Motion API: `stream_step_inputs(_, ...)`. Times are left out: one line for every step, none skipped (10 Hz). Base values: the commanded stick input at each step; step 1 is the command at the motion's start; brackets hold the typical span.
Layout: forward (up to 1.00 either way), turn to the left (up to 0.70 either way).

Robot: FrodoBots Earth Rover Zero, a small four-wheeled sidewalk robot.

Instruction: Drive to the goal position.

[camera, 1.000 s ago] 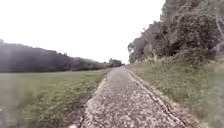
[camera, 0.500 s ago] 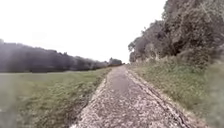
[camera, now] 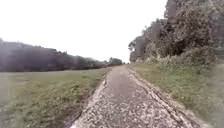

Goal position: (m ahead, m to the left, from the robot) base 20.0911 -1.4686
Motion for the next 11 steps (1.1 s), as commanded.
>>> stream_step_inputs(0.70, 0.00)
stream_step_inputs(0.70, 0.00)
stream_step_inputs(0.70, 0.00)
stream_step_inputs(0.70, 0.00)
stream_step_inputs(0.70, 0.00)
stream_step_inputs(0.70, 0.00)
stream_step_inputs(0.70, 0.00)
stream_step_inputs(0.70, 0.00)
stream_step_inputs(0.70, 0.00)
stream_step_inputs(0.70, 0.00)
stream_step_inputs(0.70, 0.00)
